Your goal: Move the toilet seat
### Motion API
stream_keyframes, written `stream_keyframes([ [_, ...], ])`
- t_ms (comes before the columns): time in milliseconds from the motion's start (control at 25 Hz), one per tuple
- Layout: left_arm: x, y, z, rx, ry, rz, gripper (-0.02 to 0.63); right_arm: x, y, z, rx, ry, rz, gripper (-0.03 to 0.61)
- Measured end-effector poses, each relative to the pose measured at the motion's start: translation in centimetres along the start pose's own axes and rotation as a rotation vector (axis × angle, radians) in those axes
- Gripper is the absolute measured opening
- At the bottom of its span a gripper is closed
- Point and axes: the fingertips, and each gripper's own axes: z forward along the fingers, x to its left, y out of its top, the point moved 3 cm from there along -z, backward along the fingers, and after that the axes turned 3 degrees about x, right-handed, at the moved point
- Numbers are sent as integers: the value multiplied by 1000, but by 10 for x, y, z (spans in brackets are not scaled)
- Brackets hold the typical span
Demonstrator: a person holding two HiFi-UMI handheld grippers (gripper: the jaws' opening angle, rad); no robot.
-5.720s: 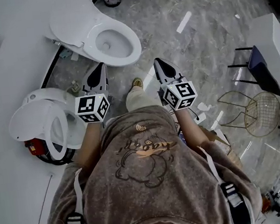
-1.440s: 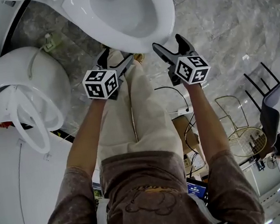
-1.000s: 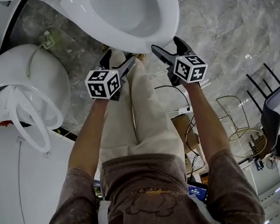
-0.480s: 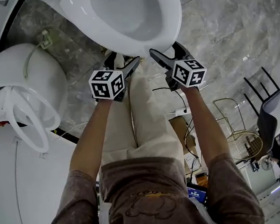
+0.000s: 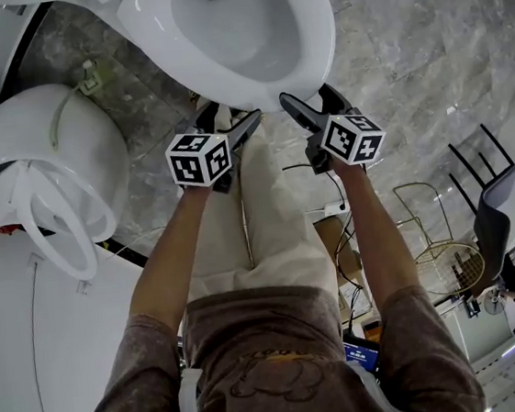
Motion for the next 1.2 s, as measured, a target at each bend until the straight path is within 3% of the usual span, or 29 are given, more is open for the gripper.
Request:
stream_keyframes([
  [240, -14, 5, -16, -8, -20, -12, 423, 17, 8, -21, -40, 6, 5, 486],
  [1200, -71, 52, -96, -145, -66, -36, 423, 111, 64, -108, -86, 94, -134, 482],
])
